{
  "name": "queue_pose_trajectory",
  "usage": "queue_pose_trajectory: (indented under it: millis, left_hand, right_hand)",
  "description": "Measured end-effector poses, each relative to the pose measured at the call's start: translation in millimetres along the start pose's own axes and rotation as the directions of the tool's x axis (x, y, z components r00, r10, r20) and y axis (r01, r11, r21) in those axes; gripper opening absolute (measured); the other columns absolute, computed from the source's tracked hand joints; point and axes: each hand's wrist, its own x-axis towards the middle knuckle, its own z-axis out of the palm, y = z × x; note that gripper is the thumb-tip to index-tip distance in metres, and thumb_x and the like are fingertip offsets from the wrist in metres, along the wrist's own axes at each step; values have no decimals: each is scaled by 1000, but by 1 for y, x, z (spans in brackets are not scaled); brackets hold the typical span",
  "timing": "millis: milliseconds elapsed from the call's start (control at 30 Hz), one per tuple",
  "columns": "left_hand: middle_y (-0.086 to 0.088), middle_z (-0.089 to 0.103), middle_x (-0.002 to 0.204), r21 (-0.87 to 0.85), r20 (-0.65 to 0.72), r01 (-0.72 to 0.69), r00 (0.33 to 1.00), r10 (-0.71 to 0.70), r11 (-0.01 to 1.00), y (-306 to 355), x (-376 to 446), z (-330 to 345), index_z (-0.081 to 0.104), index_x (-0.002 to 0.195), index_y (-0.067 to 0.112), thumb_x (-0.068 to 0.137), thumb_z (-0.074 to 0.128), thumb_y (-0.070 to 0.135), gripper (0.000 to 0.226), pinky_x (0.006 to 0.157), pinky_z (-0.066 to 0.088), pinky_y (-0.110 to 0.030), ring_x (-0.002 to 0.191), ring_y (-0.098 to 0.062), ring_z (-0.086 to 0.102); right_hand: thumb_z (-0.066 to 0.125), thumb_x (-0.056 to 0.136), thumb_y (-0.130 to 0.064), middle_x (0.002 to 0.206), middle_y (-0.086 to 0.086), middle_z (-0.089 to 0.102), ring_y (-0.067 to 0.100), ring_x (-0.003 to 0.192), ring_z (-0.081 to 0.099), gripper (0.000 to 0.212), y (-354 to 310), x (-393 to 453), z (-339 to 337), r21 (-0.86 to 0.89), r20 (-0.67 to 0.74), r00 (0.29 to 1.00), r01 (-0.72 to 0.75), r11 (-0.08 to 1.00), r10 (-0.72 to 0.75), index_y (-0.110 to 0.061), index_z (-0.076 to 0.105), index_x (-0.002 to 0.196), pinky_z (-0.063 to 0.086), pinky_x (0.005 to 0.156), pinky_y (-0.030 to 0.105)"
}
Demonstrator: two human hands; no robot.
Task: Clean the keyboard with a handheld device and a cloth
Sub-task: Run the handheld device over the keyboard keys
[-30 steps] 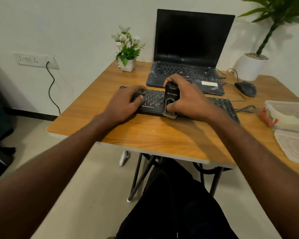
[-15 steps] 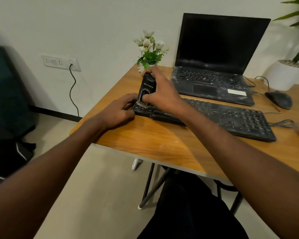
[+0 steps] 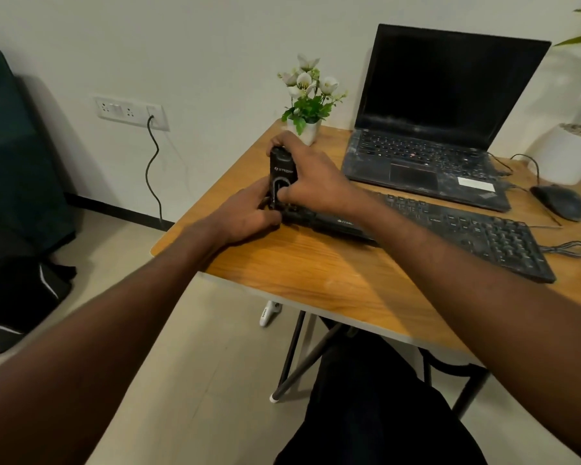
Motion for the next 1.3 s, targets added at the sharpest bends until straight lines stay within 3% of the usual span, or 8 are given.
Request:
queue_pose_trajectory:
  millis: [167, 433, 600, 700, 833, 1000, 1167, 1300]
  left_hand:
    - [5, 60, 144, 17, 22, 4, 1000, -5, 1000, 1, 0, 0, 45, 153, 30, 77, 68, 43, 81, 110, 46, -45, 127, -15, 57]
    - [9, 34, 166, 123, 45, -50, 998, 45, 991, 1, 2, 1, 46, 155, 38, 81, 62, 45, 77, 113, 44, -48, 139, -19, 44]
    - [5, 42, 160, 98, 10, -94, 996, 94, 991, 6, 0, 2, 53, 151, 34, 85, 62, 44, 67, 111, 43, -43, 139, -19, 45]
    - [1, 46, 158, 249, -105, -166, 975, 197, 954, 18, 2, 26, 56, 151, 24, 95, 55, 51, 62, 112, 44, -45, 137, -21, 49]
    - [0, 54, 155, 368, -128, -205, 955, 267, 907, 23, 5, 47, 60, 146, 24, 99, 48, 44, 53, 115, 41, -49, 140, -23, 49]
    - [-2, 57, 151, 451, -127, -205, 948, 290, 869, 24, 3, 48, 62, 140, 23, 97, 46, 36, 47, 111, 42, -47, 135, -26, 53]
    - [-1, 50, 158, 553, -86, -249, 932, 351, 795, 25, 3, 48, 53, 151, 31, 101, 38, 34, 52, 118, 32, -49, 147, -22, 42]
    - [-1, 42, 163, 574, -30, -289, 927, 373, 766, 24, 3, 48, 52, 148, 43, 101, 39, 28, 50, 120, 26, -51, 151, -23, 35]
  right_hand:
    - [78, 78, -6, 114, -4, 56, 16, 100, 63, 68, 2, -10, -27, -17, 206, 977, -48, 999, 50, -31, 45, 132, 63, 74, 33]
    - [78, 82, -5, 120, 1, 57, 18, 103, 64, 79, 27, -53, -68, -58, 275, 940, -193, 980, 201, -37, 38, 143, 60, 76, 34]
    - [79, 81, -5, 113, -9, 54, 13, 98, 64, 75, 22, -63, -63, 14, 30, 990, -141, 990, 141, -32, 43, 140, 59, 62, 21]
    - [81, 79, -7, 117, -1, 56, 13, 96, 65, 71, 25, -61, -43, 89, -105, 989, -95, 991, 105, -33, 44, 134, 60, 62, 22]
    - [82, 77, -10, 118, 1, 58, 15, 94, 66, 73, 37, -70, -43, 73, -66, 985, -152, 986, 157, -37, 44, 133, 60, 64, 27]
    - [82, 78, -10, 119, 5, 56, 18, 96, 62, 79, 52, -86, -96, -158, 62, 933, -341, 927, 354, -32, 40, 141, 56, 67, 30]
    - [82, 78, -8, 125, 2, 56, 18, 104, 63, 76, 46, -82, -70, 123, -115, 949, -281, 952, 295, -31, 43, 138, 62, 75, 34]
    - [81, 80, -8, 121, 4, 57, 18, 100, 65, 76, 52, -90, -69, 37, -53, 968, -244, 969, 245, -34, 41, 139, 60, 69, 29]
